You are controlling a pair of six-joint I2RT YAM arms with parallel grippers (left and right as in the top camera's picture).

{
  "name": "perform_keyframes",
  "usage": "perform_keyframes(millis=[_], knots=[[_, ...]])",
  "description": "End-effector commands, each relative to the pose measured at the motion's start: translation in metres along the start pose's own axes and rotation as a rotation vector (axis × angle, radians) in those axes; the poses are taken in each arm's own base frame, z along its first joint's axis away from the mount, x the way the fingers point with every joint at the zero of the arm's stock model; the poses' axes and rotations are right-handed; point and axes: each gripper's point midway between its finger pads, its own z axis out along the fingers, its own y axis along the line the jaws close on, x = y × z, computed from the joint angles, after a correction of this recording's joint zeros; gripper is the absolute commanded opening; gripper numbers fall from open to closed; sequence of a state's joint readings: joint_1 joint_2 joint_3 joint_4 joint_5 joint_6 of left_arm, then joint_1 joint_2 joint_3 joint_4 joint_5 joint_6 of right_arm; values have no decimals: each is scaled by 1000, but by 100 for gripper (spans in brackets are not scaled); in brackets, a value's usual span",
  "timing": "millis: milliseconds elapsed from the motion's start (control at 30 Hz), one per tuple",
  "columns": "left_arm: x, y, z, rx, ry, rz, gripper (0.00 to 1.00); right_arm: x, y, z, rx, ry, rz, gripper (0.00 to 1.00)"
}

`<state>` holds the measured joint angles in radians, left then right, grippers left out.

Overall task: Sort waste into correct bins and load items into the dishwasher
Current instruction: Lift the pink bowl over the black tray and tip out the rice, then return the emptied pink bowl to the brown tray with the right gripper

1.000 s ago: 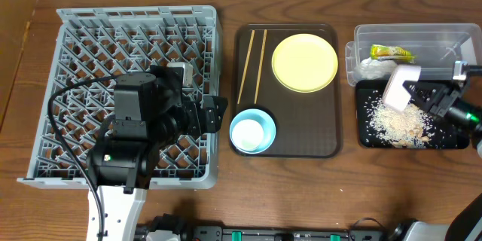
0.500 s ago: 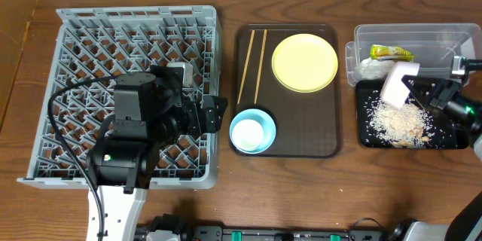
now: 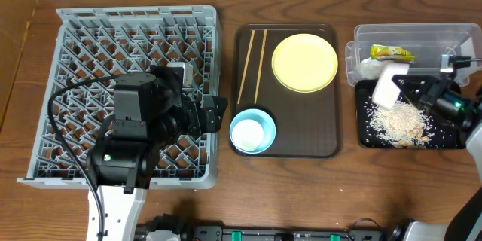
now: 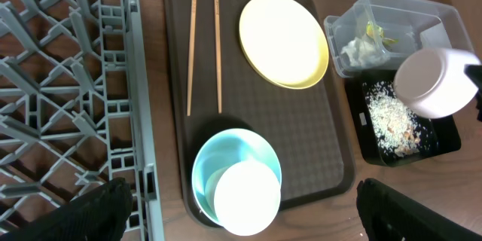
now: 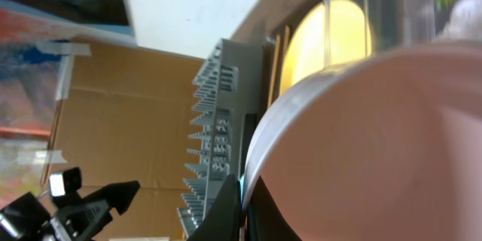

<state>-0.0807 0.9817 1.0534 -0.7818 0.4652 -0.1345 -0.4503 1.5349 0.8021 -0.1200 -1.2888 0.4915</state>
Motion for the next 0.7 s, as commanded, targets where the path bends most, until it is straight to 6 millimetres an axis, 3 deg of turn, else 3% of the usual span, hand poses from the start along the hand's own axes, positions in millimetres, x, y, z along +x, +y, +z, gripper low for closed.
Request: perform_keyframes(millis=[0, 167, 300, 367, 533, 667], knots=[[-5, -4, -4, 10, -16, 4, 96, 10, 17, 10, -50, 55, -8, 1], [-5, -4, -4, 10, -16, 4, 96, 36, 52, 40, -22, 117, -96, 1], [-5, -4, -4, 10, -16, 4, 96, 53, 70, 73, 166, 50, -360, 1], [-5, -4, -4, 10, -16, 4, 96, 72, 77, 90, 244, 48, -512, 1], [-5, -4, -4, 10, -16, 4, 96, 125, 58, 122, 496, 115, -799, 1], [-5, -4, -4, 10, -16, 4, 96, 154, 39, 127, 631, 194, -920, 1]])
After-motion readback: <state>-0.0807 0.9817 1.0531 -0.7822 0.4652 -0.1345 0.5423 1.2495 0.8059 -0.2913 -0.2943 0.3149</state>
